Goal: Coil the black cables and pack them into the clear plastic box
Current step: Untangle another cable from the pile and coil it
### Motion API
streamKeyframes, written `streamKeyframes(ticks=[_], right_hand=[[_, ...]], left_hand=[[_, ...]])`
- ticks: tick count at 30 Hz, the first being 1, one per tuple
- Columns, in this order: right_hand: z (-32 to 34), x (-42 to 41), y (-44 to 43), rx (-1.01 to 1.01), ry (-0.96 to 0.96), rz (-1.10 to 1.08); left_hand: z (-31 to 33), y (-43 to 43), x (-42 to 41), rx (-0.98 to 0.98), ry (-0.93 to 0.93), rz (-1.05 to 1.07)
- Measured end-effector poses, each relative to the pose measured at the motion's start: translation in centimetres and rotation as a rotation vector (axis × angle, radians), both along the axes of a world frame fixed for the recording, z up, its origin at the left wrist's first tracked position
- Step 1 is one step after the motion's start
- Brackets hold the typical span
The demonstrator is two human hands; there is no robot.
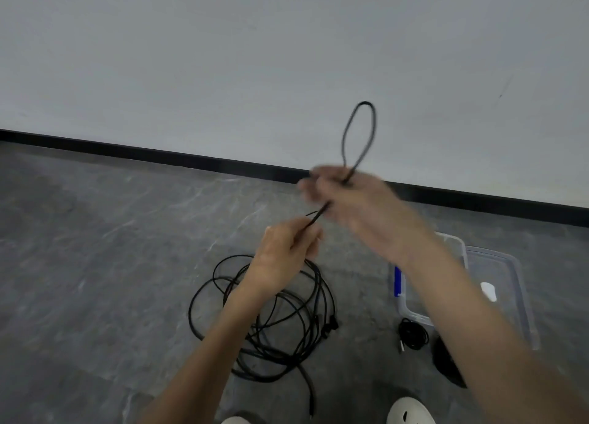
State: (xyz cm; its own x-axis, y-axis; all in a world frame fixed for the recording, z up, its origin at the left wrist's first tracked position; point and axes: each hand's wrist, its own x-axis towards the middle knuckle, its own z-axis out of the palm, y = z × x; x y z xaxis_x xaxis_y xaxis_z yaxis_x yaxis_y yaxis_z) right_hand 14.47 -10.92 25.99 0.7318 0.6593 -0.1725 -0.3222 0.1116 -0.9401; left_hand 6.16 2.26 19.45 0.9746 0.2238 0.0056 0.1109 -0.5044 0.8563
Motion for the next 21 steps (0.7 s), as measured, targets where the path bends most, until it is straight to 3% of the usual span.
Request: streamKeyframes(ticks=[1, 3, 7, 9, 11, 14, 16, 21], right_hand=[[-0.4, -0.8, 0.6, -0.13, -0.069, 0.082], [-0.4, -0.9, 1.0, -0.17, -0.094, 0.007], [2.1, 2.6, -1.7, 0.36, 0.128, -0.395], [2.4, 3.3, -2.5, 0.542, 0.193, -0.426], [1.1, 2.5, -1.6, 0.367, 0.197, -0.324], [-1.2, -0.3, 0.5, -0.175, -0.022, 0.05], [-1.5, -0.9, 1.0, -0.242, -0.07, 0.094], [1.4, 1.7, -0.8, 0.257, 0.144, -0.381]], left_hand=[[0.2, -0.2, 0.1, -0.021, -0.019, -0.011], [0.1, -0.1, -0.1, -0.059, 0.001, -0.027], [-0.9, 1.1, -0.6, 0.035, 0.119, -0.064], [-1.1, 0.9, -0.5, 0.017, 0.134, -0.048], [-0.6, 0.2, -0.1, -0.051, 0.086, -0.012], [0.4, -0.8, 0.4, -0.18, -0.044, -0.068], [0.4, -0.7, 0.3, -0.201, -0.078, -0.097], [-0.7, 0.5, -0.2, -0.055, 0.112, -0.087]])
